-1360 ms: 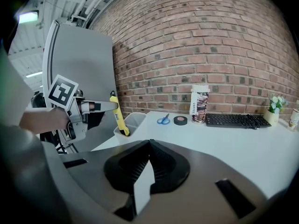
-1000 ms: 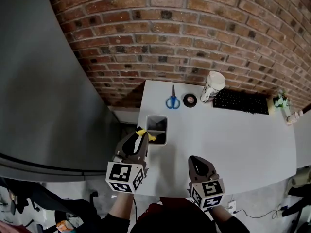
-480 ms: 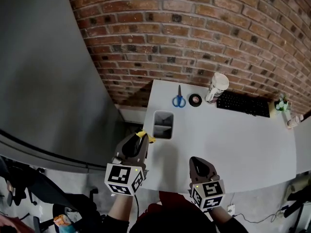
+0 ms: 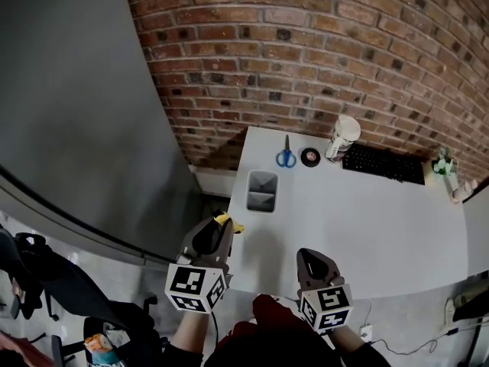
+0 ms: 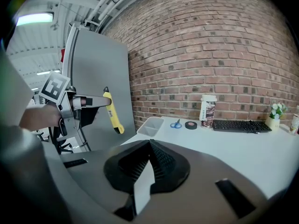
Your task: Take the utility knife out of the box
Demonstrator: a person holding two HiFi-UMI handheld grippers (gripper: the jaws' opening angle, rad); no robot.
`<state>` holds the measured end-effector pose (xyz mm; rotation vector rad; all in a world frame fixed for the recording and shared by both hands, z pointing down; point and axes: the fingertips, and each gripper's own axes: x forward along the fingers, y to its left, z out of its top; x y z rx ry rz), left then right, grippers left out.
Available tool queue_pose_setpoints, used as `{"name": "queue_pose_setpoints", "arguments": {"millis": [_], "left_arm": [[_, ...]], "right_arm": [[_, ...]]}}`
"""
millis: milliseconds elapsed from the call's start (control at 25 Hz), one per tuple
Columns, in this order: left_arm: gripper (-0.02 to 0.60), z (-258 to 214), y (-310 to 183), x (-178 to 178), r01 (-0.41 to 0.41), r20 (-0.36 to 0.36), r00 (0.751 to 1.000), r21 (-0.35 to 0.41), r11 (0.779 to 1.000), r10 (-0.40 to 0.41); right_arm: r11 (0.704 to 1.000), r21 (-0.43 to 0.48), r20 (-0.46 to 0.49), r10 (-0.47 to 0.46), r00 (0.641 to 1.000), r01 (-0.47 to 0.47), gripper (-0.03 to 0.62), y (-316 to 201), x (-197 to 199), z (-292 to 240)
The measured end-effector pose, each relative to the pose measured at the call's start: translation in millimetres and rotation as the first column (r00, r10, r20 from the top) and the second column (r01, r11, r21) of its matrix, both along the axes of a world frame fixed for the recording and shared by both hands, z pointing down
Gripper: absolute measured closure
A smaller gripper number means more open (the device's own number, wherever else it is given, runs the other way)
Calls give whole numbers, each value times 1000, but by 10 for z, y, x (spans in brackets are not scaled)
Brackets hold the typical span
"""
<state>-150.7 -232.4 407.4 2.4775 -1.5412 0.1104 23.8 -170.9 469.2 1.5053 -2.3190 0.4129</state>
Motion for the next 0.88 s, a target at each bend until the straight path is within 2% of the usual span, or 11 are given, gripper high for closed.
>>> {"name": "queue_pose_setpoints", "arguments": {"millis": [880], "left_arm": [[486,102,993,95,-2,3,1000,-25,1000,2]], "right_arm": [[998,51,22,-32,999,31,586,675,-53,-106]]}}
